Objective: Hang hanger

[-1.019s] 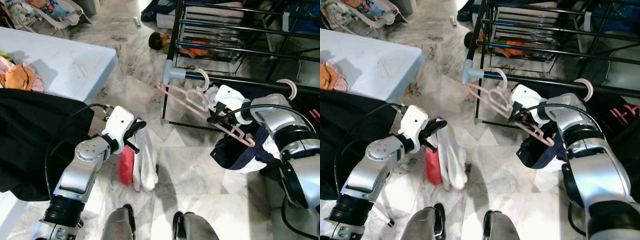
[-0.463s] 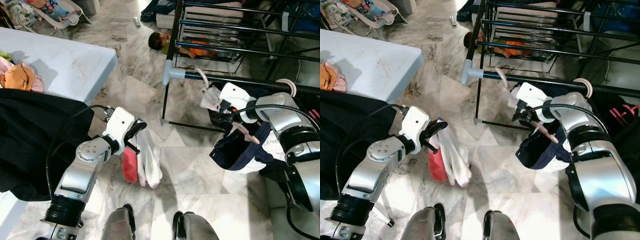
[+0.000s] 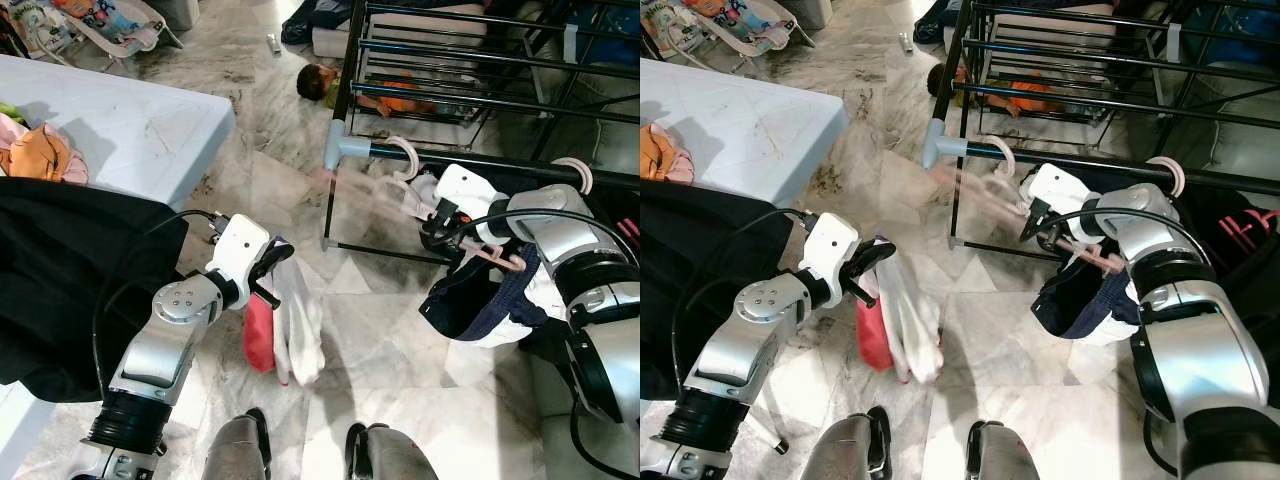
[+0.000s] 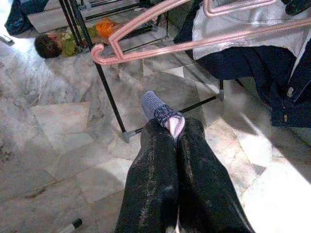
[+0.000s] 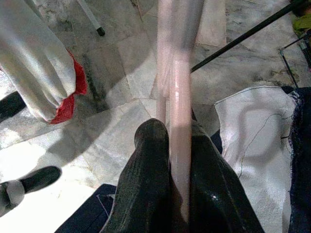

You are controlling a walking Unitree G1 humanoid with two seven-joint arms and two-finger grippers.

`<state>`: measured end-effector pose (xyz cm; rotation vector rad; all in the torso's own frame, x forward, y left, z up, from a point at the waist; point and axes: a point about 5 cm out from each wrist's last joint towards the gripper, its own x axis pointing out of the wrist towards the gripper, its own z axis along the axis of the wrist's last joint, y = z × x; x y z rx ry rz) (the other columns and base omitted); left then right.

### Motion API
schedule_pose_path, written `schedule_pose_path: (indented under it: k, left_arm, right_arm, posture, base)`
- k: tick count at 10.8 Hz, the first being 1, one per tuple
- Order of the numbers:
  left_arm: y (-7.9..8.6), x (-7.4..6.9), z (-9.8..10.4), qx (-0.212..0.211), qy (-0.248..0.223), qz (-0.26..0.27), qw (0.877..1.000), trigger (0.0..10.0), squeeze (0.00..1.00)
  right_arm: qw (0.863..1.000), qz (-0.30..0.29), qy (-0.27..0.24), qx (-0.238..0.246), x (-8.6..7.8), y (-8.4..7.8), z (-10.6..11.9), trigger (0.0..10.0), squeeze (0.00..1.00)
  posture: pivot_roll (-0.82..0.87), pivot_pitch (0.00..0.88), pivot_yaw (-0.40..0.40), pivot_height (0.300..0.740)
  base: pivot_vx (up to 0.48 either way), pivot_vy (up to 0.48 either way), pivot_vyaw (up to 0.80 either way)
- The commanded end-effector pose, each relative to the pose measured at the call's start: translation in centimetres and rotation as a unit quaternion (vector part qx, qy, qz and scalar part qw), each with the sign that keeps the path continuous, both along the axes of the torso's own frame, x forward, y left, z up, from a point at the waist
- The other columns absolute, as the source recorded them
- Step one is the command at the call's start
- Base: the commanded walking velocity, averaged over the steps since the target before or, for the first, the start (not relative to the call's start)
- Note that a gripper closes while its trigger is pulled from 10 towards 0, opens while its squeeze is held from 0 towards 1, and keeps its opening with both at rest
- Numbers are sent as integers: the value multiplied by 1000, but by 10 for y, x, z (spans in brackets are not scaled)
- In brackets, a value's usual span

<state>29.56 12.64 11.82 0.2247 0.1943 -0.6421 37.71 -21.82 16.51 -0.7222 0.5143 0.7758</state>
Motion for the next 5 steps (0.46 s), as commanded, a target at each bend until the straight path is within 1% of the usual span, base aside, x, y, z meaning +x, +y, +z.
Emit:
schedule_pose_path:
  k: [1, 4, 5]
  left_arm:
    - [-1, 1, 4, 1, -11, -5, 1000, 10000, 0]
    - [0, 2, 4, 3, -10, -6, 1000, 10000, 0]
    - [1, 2, 2, 5, -9, -4, 1000, 10000, 0]
  right_arm:
    - [1000, 7, -14, -6, 3, 2, 9, 0, 0]
    - [1000, 7, -22, -7, 4, 1, 13, 0, 0]
    - [999, -1, -32, 9, 5, 3, 12, 0, 0]
  posture:
    - [-50, 147, -14, 740]
    - [-51, 145, -13, 740]
    - [-47, 123, -11, 740]
  base:
    - [0, 0, 0]
    - [0, 0, 0]
    - [0, 0, 0]
